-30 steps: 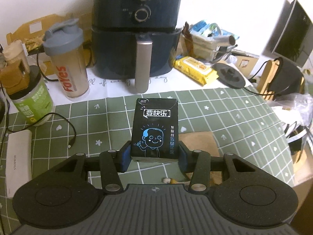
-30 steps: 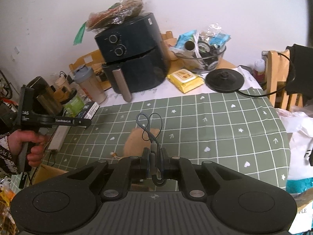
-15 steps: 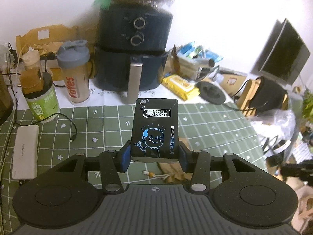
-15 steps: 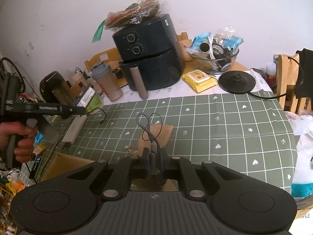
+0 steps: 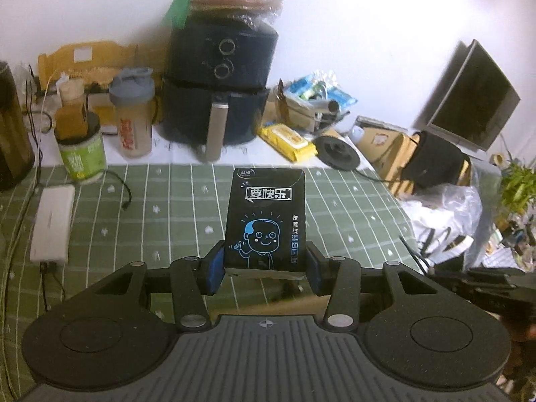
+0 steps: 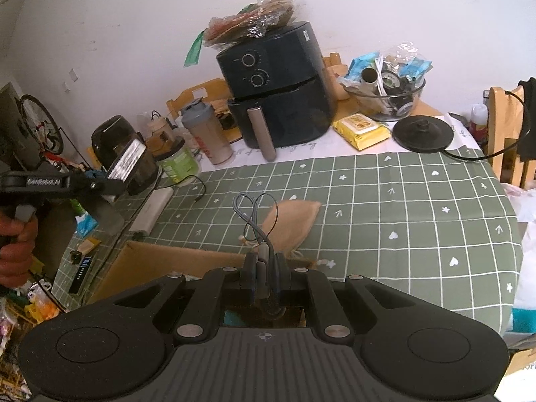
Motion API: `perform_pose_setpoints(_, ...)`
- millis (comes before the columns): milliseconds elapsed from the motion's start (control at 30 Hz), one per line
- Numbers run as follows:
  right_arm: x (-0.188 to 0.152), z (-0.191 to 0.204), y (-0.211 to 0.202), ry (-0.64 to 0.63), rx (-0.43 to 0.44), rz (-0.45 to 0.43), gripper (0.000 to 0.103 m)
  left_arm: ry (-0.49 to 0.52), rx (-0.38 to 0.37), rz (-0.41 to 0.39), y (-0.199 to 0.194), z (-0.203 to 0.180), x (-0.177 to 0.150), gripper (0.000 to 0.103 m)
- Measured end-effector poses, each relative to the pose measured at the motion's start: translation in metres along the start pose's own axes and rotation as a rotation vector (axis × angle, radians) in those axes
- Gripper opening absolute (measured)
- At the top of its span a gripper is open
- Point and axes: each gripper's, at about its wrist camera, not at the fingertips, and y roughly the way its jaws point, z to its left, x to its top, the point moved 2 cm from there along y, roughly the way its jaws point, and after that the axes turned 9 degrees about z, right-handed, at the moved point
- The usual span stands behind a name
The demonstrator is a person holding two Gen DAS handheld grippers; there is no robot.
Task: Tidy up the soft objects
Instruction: 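Carry the black box and cable over the cardboard box with both grippers, then open both grippers to drop the black box and cable into the cardboard box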
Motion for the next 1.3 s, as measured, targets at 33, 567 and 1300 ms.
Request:
perform_pose_setpoints(33, -0.002, 0.001, -0.001, -0.001, 0.002, 0.001, 0.013, 0.001, -0.001, 0.008, -0.002, -0.003, -0.005, 0.046)
perform_pose_setpoints(567, -0.027, 0.012, -0.015, 0.006, 0.004, 0.028, 0.013, -0.032, 0.042, 0.178, 0.008, -0.03, -0.067, 0.056)
perform_pose_setpoints(1300, -0.022, 0.027, -0.017, -0.026, -0.038, 0.056, 0.013, -0.015, 0.172, 0.205, 0.002, -0.049, -0.098, 0.072)
